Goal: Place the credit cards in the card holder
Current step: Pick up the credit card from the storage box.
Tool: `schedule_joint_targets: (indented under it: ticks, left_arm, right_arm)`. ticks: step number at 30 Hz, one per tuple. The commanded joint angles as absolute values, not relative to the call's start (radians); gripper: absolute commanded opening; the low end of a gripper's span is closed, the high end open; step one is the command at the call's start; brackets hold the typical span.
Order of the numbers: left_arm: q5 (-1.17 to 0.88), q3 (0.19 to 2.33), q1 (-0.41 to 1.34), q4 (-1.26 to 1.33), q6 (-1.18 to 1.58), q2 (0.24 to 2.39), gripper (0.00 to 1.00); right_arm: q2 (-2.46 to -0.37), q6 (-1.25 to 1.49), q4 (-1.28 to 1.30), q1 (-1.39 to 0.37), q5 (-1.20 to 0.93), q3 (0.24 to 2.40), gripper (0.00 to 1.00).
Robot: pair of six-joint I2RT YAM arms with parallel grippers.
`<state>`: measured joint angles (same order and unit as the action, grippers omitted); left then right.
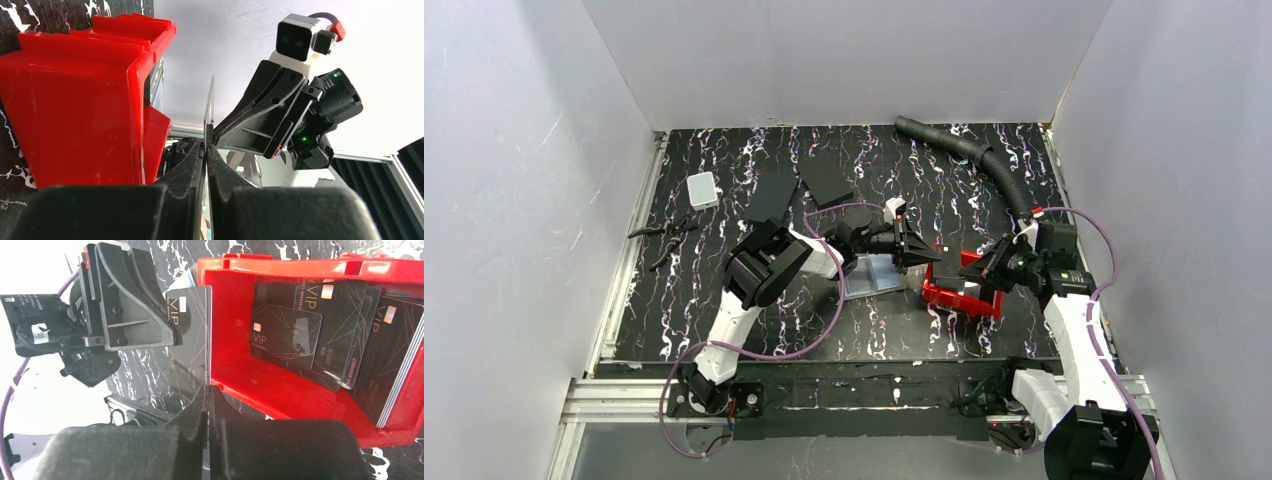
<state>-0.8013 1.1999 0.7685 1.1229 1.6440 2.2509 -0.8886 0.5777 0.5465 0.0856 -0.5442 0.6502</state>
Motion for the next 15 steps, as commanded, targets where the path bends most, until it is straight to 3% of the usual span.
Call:
schedule_joint_targets:
  ticks: [1,11,15]
  left_arm:
    - [-0.779,1.223,0.749,1.141,1.637,2.247,0.02]
    - [-0.782,1.241,0.747,1.140,1.641,2.265,0.00]
    - [-0.787,1.250,0.748,1.140,1.643,2.266,0.00]
  right_arm:
    - [-0.876,0.541,0.601,0.103,-0.480,0.694,0.01]
    - [-0.881,0.477,0.692,0.104,-0.370,0.748,0.01]
    - [-0.894,0.455,0.668,0.104,-0.438,0.758,0.01]
